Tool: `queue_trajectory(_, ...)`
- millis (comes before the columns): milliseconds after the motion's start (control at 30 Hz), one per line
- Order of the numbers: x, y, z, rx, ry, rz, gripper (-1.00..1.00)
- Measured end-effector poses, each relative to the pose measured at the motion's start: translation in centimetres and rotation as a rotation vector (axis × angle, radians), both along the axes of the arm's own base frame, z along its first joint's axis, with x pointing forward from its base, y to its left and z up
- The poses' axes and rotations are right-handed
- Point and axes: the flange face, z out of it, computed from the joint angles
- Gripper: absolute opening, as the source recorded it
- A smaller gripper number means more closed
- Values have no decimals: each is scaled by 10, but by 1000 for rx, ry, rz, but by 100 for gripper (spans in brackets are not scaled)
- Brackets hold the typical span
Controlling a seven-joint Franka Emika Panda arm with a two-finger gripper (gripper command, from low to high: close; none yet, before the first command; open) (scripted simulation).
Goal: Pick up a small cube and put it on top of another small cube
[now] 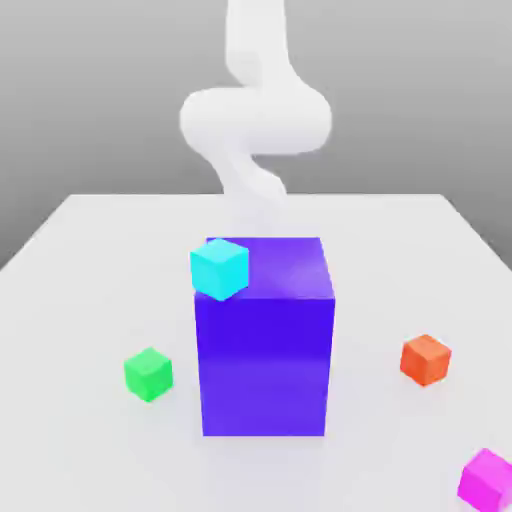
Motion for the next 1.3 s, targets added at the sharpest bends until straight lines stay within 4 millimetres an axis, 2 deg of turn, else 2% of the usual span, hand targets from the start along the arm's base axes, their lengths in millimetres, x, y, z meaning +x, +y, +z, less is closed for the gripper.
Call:
queue_trajectory(133, 48, 31, -52, -59, 101, 59, 0)
queue_trajectory(267, 85, 63, -109, -111, 197, 126, 0)
queue_trajectory(400, 113, 97, -171, -155, 291, 201, 0)
queue_trajectory(533, 130, 131, -237, -191, 382, 284, 0)
queue_trajectory(667, 133, 173, -305, -221, 471, 385, 0)
queue_trajectory(800, 129, 201, -374, -235, 561, 468, 0)
queue_trajectory(1000, 100, 248, -475, -239, 691, 610, 0)
queue_trajectory(1133, 95, 256, -536, -237, 711, 631, 0)
queue_trajectory(1167, 94, 256, -548, -237, 711, 632, -100)
queue_trajectory(1300, 94, 256, -548, -237, 711, 633, -100)
